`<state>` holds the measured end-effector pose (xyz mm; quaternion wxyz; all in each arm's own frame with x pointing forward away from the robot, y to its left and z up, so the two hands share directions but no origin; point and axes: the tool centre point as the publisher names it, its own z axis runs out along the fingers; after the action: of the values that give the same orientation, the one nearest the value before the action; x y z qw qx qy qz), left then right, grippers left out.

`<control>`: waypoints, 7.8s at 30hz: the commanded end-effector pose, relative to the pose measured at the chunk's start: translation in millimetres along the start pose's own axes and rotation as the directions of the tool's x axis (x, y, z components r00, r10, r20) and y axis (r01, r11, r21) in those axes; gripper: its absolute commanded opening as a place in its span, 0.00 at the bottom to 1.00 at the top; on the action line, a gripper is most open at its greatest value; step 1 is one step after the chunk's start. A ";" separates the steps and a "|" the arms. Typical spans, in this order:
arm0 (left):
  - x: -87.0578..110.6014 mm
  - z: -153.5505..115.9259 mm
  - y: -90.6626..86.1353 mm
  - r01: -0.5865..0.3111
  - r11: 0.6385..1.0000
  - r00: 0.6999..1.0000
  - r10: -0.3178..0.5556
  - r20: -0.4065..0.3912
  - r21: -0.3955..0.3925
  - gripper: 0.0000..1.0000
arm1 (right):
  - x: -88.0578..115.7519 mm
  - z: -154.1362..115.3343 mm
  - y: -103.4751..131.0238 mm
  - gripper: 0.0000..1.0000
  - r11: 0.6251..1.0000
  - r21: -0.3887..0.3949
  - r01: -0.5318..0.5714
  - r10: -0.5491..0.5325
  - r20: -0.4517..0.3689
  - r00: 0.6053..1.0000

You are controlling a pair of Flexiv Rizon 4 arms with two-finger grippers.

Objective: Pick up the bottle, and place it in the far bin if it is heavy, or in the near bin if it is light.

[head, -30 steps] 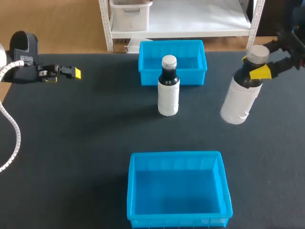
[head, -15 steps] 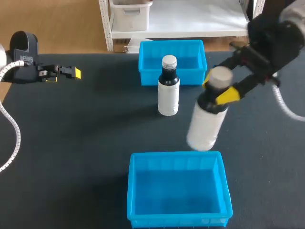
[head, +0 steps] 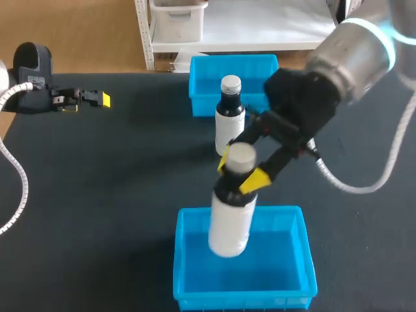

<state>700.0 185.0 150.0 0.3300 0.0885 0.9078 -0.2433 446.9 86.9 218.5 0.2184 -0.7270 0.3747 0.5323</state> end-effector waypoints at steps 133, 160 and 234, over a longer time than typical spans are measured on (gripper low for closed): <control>0.0 0.0 0.0 0.000 1.000 1.000 0.000 0.000 0.000 1.00 | 143.7 -148.2 -228.6 0.34 0.775 0.578 -0.257 0.278 0.054 0.959; 0.0 0.0 0.0 0.000 1.000 1.000 0.000 0.000 0.000 1.00 | 121.3 -226.1 -173.8 0.00 0.690 0.682 -0.243 0.282 0.056 0.958; 0.0 0.0 0.0 0.000 1.000 1.000 0.000 0.000 0.000 1.00 | 80.2 -269.1 -341.9 0.00 0.624 0.744 -0.238 0.282 0.070 0.957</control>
<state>700.0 185.0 149.9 0.3300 0.0885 0.9078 -0.2433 877.1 75.1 211.3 0.4086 -0.5239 0.6697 0.3318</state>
